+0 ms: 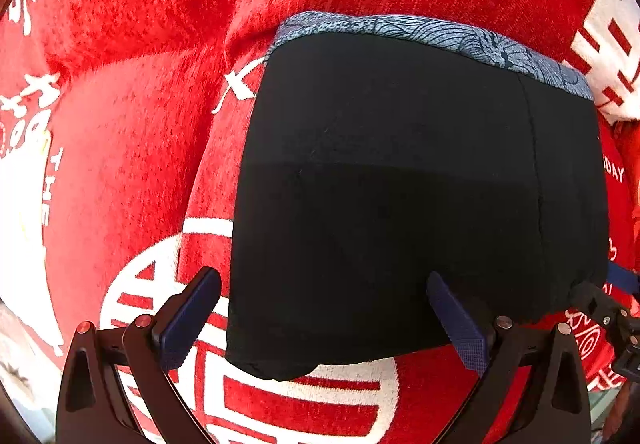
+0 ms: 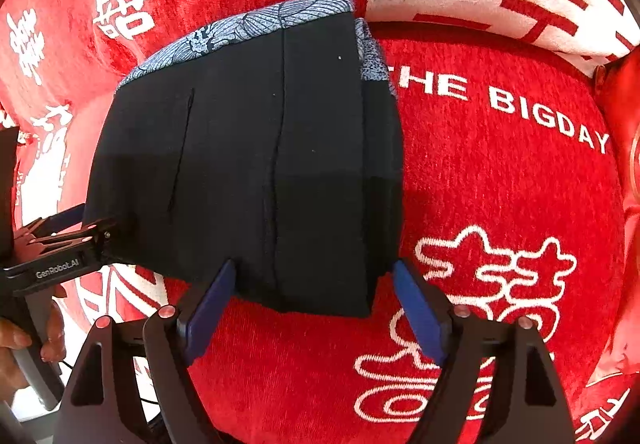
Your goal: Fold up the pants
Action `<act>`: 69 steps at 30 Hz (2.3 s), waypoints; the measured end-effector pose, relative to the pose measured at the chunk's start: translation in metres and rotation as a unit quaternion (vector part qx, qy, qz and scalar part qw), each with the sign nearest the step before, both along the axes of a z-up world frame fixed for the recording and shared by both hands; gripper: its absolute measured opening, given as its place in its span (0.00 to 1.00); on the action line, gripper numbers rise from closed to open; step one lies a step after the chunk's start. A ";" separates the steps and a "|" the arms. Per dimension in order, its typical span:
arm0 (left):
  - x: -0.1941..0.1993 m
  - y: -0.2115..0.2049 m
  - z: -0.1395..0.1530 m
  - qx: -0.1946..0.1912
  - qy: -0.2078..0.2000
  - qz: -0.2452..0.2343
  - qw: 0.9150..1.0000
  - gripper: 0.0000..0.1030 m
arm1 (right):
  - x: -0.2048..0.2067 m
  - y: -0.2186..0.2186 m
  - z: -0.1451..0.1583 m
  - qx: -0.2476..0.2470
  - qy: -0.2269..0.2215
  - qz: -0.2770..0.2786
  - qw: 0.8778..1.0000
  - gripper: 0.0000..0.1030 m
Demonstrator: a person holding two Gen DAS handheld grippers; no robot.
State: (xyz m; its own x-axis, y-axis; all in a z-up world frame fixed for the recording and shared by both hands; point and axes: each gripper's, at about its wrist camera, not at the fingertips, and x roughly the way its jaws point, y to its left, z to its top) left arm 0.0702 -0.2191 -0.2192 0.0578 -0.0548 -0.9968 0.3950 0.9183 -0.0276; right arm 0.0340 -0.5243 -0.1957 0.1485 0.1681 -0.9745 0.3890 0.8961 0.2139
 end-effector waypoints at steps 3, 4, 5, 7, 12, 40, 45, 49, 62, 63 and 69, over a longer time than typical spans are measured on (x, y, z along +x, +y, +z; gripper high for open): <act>0.004 0.003 0.001 -0.007 0.006 0.011 1.000 1.00 | -0.005 -0.010 0.007 0.000 -0.007 -0.018 1.000 0.81; 0.004 0.004 0.002 -0.008 0.005 0.010 1.000 1.00 | -0.007 -0.014 0.010 -0.003 -0.010 -0.024 1.000 0.81; 0.005 0.004 0.005 -0.006 0.001 0.006 1.000 1.00 | -0.008 -0.019 0.014 -0.006 -0.012 -0.031 0.999 0.81; 0.007 0.006 0.009 -0.003 -0.009 0.001 1.000 1.00 | -0.011 -0.027 0.018 -0.005 -0.015 -0.043 0.999 0.81; 0.014 0.013 0.019 -0.001 -0.018 -0.004 1.000 1.00 | -0.011 -0.043 0.023 -0.006 -0.022 -0.060 0.998 0.81; 0.053 0.016 0.029 -0.067 0.011 0.003 0.998 1.00 | 0.023 -0.053 0.017 0.048 -0.058 -0.065 0.995 0.81; 0.075 0.012 0.009 -0.113 0.075 -0.020 0.991 1.00 | 0.024 -0.074 0.000 0.086 -0.059 -0.087 0.991 0.81; 0.087 0.010 -0.004 -0.126 0.098 -0.046 0.986 1.00 | 0.023 -0.088 -0.019 0.164 -0.067 -0.099 0.979 0.81; 0.106 0.005 -0.054 -0.190 0.166 -0.072 0.965 1.00 | 0.037 -0.091 -0.064 0.287 -0.086 -0.053 0.953 0.81; 0.104 0.001 -0.057 -0.195 0.168 -0.073 0.964 1.00 | 0.041 -0.088 -0.065 0.292 -0.084 -0.046 0.952 0.82; 0.087 -0.009 -0.051 -0.202 0.147 -0.046 0.967 1.00 | 0.058 -0.079 -0.065 0.280 -0.062 -0.039 0.957 0.82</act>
State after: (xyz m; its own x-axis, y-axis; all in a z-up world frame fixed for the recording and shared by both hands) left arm 0.1568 -0.2283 -0.2706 -0.2488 -0.4352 -0.8653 0.3941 0.7706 -0.5009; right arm 0.0918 -0.6035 -0.2610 0.2904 0.6434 -0.7083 0.3902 0.5962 0.7016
